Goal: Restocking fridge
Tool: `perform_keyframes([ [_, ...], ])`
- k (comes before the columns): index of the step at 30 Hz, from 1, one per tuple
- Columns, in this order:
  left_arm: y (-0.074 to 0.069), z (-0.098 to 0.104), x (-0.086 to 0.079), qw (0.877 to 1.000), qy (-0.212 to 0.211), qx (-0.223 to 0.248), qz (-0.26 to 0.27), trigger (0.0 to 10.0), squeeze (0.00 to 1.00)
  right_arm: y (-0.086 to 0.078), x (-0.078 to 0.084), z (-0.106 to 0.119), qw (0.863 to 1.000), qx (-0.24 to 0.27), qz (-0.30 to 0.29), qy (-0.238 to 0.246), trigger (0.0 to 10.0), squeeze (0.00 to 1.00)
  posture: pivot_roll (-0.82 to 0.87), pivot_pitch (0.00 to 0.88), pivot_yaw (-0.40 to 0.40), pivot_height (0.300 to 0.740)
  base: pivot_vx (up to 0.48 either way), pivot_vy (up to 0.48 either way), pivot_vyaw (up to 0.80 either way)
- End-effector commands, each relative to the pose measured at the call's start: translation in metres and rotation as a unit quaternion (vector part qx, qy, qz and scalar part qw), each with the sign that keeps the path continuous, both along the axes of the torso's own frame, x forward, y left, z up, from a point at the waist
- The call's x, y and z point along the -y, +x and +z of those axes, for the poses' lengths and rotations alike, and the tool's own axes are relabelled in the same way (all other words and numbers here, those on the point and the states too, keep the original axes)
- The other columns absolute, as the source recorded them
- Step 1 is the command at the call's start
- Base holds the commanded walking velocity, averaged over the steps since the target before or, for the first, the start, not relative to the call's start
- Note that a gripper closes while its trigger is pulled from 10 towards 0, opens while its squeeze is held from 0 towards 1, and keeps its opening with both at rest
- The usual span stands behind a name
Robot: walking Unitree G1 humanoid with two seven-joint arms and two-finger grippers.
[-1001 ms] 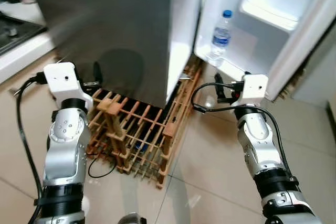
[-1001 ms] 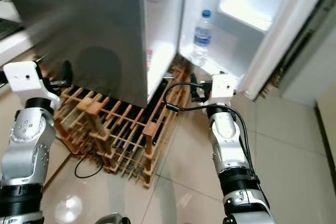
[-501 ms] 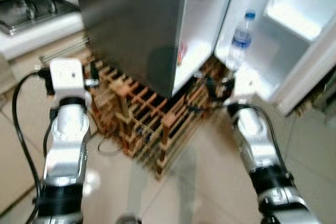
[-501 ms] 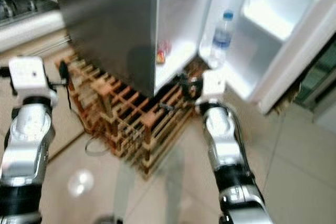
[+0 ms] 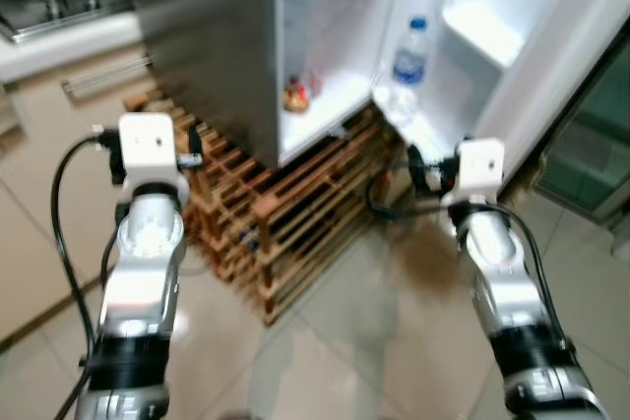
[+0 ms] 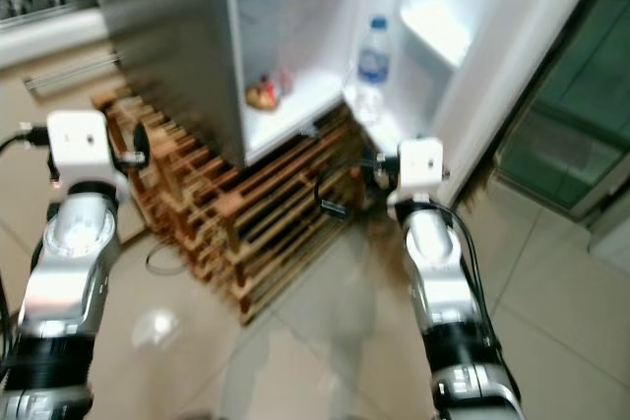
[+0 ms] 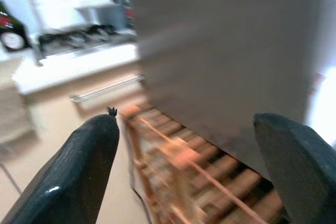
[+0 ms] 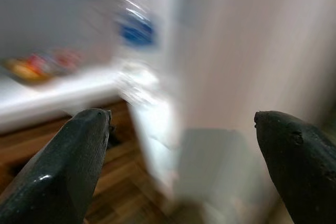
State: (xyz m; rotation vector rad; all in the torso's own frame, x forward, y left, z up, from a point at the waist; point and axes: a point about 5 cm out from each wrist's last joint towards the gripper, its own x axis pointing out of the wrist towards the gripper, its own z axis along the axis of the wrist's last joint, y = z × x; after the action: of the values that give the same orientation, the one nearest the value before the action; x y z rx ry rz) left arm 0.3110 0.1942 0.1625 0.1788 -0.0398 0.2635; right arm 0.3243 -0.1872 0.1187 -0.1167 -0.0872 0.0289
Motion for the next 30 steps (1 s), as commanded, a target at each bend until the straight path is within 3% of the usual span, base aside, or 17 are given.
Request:
perform_keyframes([
  [1, 0.000, 0.000, -0.001, 1.000, 0.005, -0.001, 0.004, 10.0, 0.00, 0.005, 0.005, 0.009, 1.000, 0.011, -0.010, 0.000, 10.0, 0.00, 0.02, 0.000, -0.011, 0.740, 0.000, 0.000, 0.00],
  [11, -0.004, 0.000, -0.001, 1.000, -0.002, 0.000, -0.026, 10.0, 0.00, 0.022, 0.023, 0.026, 0.999, 0.024, -0.019, -0.016, 10.0, 0.00, 0.05, 0.000, -0.005, 0.740, 0.000, 0.000, 0.00],
  [16, -0.005, 0.000, 0.001, 0.999, -0.009, -0.004, -0.039, 10.0, 0.00, 0.023, 0.022, 0.028, 0.999, 0.031, -0.018, -0.013, 10.0, 0.00, 0.05, 0.000, -0.005, 0.740, 0.294, -0.100, 0.00],
  [20, -0.005, 0.001, 0.001, 0.999, -0.019, 0.004, -0.033, 10.0, 0.00, 0.020, 0.014, 0.023, 1.000, 0.030, -0.005, -0.005, 10.0, 0.00, 0.04, 0.000, -0.004, 0.740, 0.428, 0.000, 0.00],
  [23, -0.004, 0.001, -0.006, 0.999, -0.051, 0.011, -0.001, 10.0, 0.00, 0.011, -0.006, 0.014, 0.999, 0.029, 0.027, 0.008, 10.0, 0.00, 0.04, 0.000, -0.004, 0.740, 0.429, 0.000, 0.00],
  [30, -0.003, 0.003, -0.005, 0.999, -0.049, 0.017, -0.006, 10.0, 0.00, 0.005, -0.023, 0.009, 0.998, 0.031, 0.054, 0.006, 10.0, 0.00, 0.03, 0.000, 0.003, 0.740, 0.058, 0.000, 0.00],
])
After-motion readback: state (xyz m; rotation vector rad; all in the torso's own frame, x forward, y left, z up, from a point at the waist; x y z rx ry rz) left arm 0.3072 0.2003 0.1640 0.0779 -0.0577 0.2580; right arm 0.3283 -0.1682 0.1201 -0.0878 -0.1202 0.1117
